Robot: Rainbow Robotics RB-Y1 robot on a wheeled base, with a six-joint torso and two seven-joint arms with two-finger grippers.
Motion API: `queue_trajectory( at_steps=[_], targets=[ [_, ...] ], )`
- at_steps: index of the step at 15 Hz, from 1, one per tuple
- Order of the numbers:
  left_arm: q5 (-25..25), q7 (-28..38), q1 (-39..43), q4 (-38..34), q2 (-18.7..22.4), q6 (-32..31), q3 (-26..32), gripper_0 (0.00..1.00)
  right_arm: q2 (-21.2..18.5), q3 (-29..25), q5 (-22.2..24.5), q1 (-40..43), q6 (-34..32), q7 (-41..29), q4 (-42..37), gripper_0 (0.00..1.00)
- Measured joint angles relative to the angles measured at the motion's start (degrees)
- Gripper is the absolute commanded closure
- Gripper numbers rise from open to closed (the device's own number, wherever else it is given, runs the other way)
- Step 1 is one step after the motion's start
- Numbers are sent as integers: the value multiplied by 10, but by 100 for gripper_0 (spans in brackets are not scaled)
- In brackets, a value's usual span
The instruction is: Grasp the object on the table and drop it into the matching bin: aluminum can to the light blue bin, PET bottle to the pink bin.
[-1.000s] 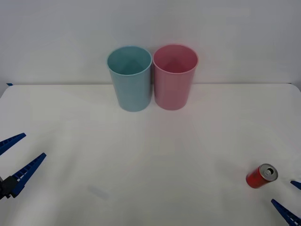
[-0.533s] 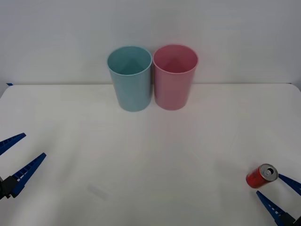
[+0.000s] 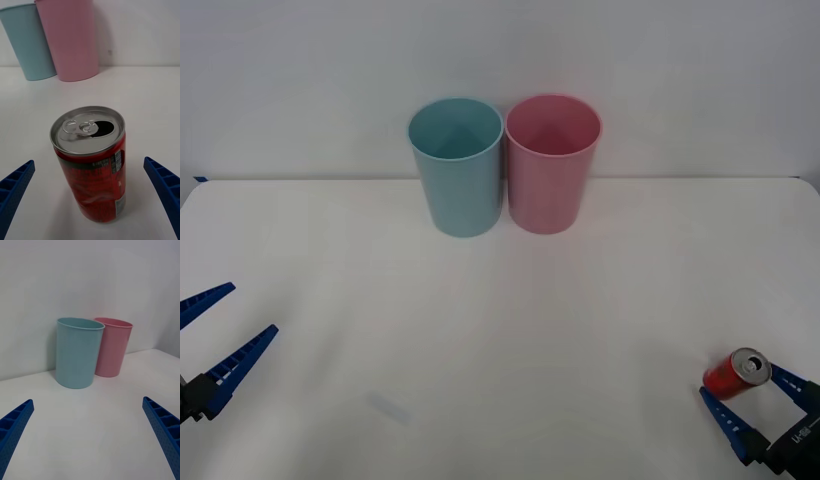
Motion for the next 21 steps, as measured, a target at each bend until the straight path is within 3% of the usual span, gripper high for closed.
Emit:
queue_trajectory(
  at_steps=[11, 12, 13, 14, 15, 21],
  targets=[
    [0, 0, 0, 0, 0, 0, 0, 0, 15, 10, -1, -33, 14, 24, 24, 0],
    [0, 0, 0, 0, 0, 0, 0, 0, 15, 10, -1, -33, 14, 26, 25, 5],
    [0, 0, 0, 0, 0, 0, 0, 0, 15, 10, -1, -32, 14, 27, 25, 49],
    [0, 0, 0, 0, 0, 0, 0, 0, 15, 9, -2, -33, 14, 28, 25, 87],
    [0, 0, 0, 0, 0, 0, 0, 0, 15, 9, -3, -33, 14, 28, 25, 99],
    [0, 0, 0, 0, 0, 0, 0, 0, 15, 10, -5, -33, 14, 29, 25, 100]
  ],
)
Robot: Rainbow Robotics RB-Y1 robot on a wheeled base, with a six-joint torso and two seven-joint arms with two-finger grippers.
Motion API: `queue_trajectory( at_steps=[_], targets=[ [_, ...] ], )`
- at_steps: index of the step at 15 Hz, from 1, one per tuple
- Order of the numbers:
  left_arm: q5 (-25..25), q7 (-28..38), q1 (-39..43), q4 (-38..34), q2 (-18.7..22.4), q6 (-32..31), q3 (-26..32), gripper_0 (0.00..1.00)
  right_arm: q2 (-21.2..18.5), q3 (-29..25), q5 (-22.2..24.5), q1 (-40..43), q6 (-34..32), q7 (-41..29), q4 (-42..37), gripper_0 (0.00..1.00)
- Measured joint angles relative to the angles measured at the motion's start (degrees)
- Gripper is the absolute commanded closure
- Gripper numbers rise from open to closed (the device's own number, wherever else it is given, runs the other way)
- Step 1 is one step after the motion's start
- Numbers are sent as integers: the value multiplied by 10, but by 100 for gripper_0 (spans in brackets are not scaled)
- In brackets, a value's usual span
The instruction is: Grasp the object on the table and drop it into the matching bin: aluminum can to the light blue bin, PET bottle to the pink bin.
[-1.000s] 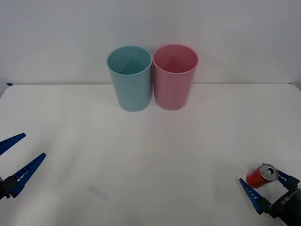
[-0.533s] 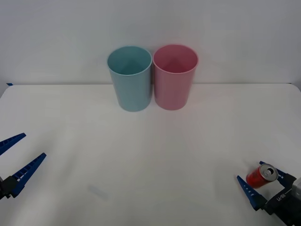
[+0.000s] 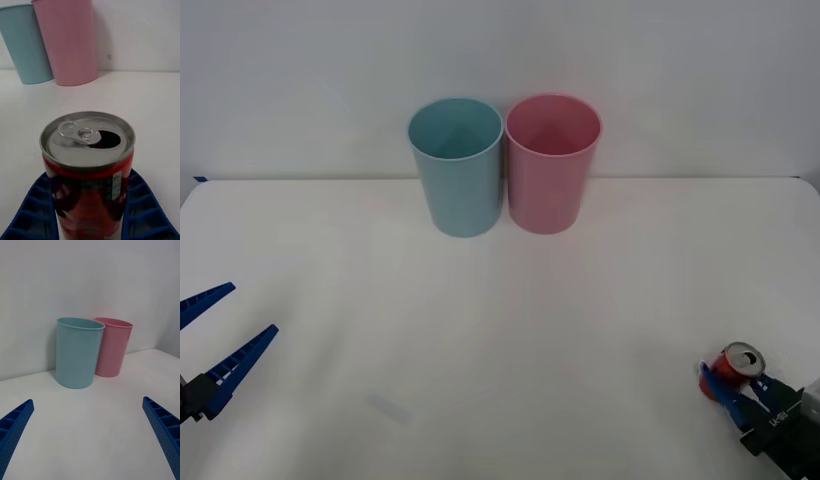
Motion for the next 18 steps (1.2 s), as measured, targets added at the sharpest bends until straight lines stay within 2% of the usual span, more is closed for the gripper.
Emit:
queue_trajectory(
  at_steps=[7, 11, 18],
  targets=[
    [0, 0, 0, 0, 0, 0, 0, 0, -1, -7, -2, -2, -6, -5, -10, 100],
    [0, 0, 0, 0, 0, 0, 0, 0, -8, -13, -3, 8, -7, -19, -45, 100],
    [0, 0, 0, 0, 0, 0, 0, 0, -33, -9, -2, 33, -7, -145, -162, 100]
  ],
)
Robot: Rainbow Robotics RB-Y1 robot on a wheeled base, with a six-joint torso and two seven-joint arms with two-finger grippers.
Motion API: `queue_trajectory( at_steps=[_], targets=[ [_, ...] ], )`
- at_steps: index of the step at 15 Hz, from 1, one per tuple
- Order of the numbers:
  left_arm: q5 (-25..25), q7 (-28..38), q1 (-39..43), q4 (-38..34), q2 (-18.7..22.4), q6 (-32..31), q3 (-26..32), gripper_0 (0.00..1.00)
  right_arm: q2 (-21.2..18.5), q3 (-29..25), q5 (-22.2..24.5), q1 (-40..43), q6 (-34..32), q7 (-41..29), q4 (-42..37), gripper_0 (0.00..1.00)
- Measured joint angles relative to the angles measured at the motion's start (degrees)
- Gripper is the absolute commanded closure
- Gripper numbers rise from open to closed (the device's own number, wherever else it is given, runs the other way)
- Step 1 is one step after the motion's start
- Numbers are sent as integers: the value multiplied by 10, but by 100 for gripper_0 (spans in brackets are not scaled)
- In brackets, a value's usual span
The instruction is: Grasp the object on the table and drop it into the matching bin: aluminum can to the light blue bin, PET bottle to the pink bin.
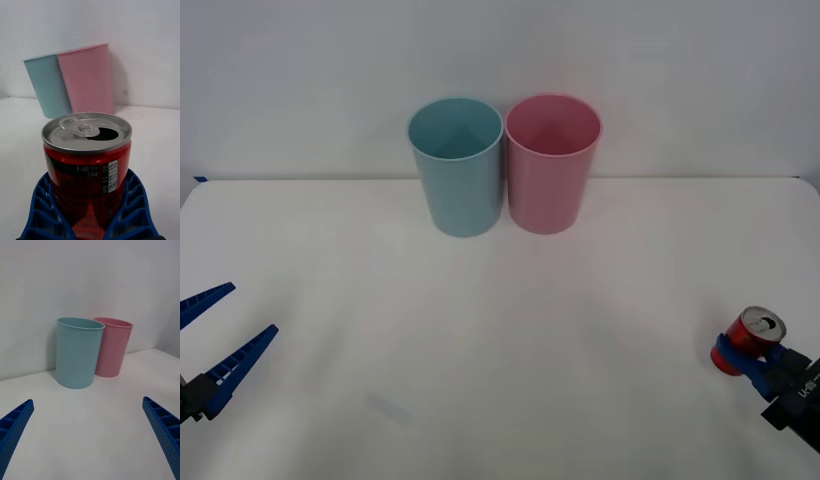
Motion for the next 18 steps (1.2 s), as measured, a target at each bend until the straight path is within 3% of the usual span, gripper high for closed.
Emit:
queue_trajectory(
  at_steps=[13, 18],
  targets=[
    [0, 0, 0, 0, 0, 0, 0, 0, -26, 12, 1, -9, 54, -234, -227, 100],
    [0, 0, 0, 0, 0, 0, 0, 0, -32, 26, 1, -46, 81, -285, -259, 100]
  ],
)
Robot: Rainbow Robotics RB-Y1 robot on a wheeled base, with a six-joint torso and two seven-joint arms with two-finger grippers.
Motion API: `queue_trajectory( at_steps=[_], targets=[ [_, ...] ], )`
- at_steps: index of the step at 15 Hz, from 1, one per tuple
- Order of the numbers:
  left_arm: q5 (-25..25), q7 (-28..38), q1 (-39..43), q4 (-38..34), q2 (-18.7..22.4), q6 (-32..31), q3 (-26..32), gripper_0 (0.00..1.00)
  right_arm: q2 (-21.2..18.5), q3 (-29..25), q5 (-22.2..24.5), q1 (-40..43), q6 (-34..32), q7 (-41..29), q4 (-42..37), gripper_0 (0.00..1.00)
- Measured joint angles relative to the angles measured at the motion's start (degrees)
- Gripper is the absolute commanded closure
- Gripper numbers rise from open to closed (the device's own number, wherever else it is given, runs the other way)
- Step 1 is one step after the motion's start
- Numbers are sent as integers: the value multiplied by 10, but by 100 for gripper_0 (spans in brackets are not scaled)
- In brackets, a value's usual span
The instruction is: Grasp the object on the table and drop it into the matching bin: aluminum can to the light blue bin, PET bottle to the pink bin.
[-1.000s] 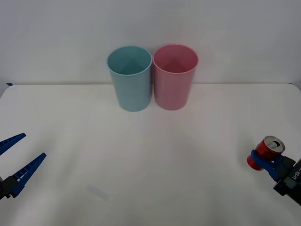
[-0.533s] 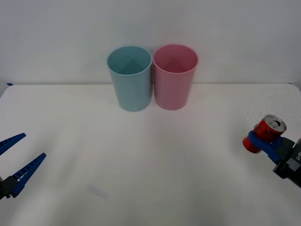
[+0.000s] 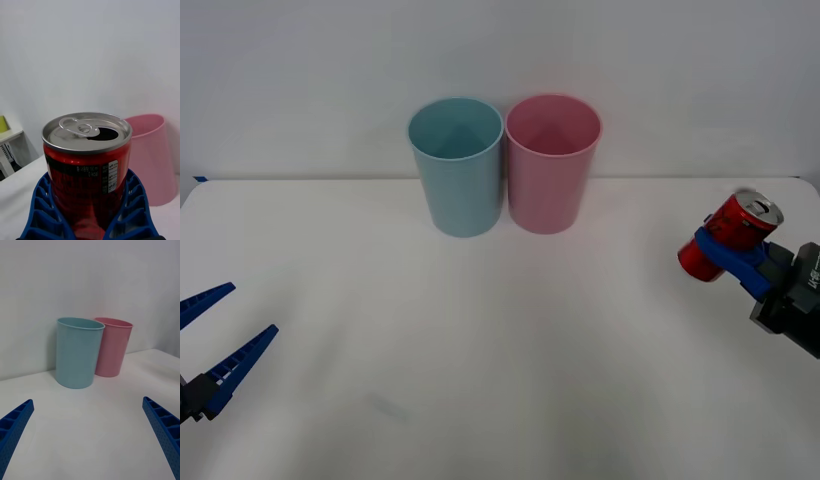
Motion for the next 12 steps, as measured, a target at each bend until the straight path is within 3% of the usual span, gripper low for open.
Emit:
queue_trajectory(
  at_steps=[12],
  targets=[
    [0, 0, 0, 0, 0, 0, 0, 0, -133, 214, 1, -180, 263, -31, -48, 100]
  ],
)
